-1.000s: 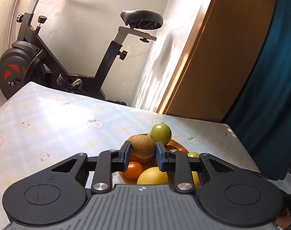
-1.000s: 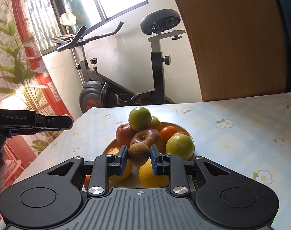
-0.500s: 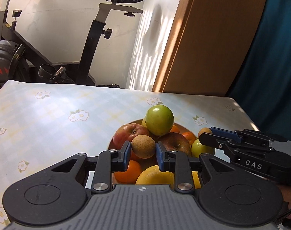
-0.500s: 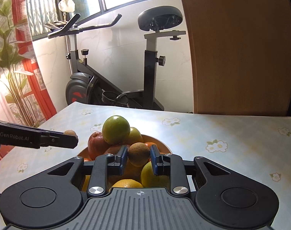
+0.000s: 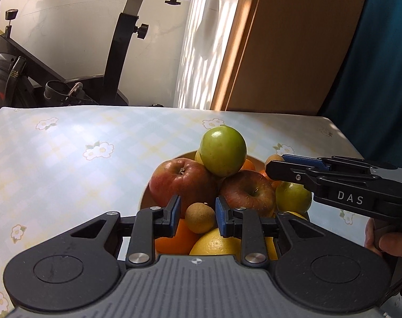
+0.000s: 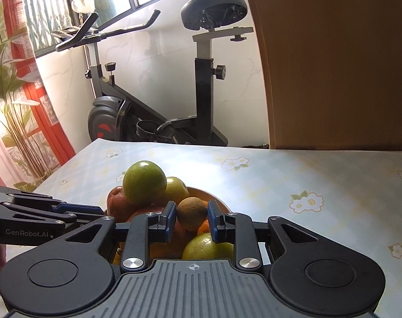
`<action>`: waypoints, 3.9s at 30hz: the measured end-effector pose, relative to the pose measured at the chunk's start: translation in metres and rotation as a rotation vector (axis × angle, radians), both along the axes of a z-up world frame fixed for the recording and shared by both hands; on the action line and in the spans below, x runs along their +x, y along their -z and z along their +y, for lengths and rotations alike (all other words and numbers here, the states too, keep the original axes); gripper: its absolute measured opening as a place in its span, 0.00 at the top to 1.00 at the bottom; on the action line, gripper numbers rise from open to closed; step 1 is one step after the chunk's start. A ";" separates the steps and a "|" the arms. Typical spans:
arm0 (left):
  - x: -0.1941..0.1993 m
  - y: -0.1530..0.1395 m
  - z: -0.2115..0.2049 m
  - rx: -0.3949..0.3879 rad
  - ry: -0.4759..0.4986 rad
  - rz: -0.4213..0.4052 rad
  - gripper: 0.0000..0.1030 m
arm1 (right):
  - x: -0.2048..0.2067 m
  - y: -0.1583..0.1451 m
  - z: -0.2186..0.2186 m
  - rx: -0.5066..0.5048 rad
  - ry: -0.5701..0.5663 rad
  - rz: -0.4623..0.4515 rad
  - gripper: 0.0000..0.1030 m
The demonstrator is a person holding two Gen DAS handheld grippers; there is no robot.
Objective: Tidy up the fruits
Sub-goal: 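Lower the kiwi onto the fruit pile and open both tools, then withdraw both tools from the plate toward the two tangerines, then grasp a tangerine with the left tool while the right tool grasps another tangerine, then carry the tangerine with the left tool while the right tool carries its tangerine to the plate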
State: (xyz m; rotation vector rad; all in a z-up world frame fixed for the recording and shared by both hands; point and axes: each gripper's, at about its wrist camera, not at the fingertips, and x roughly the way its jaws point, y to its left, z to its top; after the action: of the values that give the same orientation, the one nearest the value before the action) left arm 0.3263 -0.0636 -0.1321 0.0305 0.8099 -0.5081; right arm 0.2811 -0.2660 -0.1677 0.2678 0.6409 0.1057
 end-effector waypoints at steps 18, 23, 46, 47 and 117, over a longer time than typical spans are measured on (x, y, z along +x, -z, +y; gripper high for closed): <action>-0.017 -0.024 0.043 -0.055 -0.054 -0.038 0.60 | -0.041 -0.010 0.009 0.073 0.056 -0.026 0.73; -0.021 -0.039 0.070 0.025 -0.085 -0.096 0.60 | -0.061 -0.011 0.020 0.101 0.068 -0.027 0.73; -0.049 -0.036 0.101 0.129 -0.032 -0.167 0.59 | -0.095 0.008 0.114 0.077 -0.045 0.109 0.66; -0.050 -0.034 0.101 0.122 -0.031 -0.160 0.59 | -0.095 0.008 0.116 0.067 -0.056 0.114 0.66; -0.081 -0.009 0.041 0.069 0.153 -0.147 0.63 | -0.105 0.011 0.074 0.091 0.049 0.023 0.70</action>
State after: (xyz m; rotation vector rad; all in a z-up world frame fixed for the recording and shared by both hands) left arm 0.2457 -0.0230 -0.1235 0.1922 0.6837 -0.6146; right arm 0.1757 -0.1916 -0.1788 0.3724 0.6524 0.0849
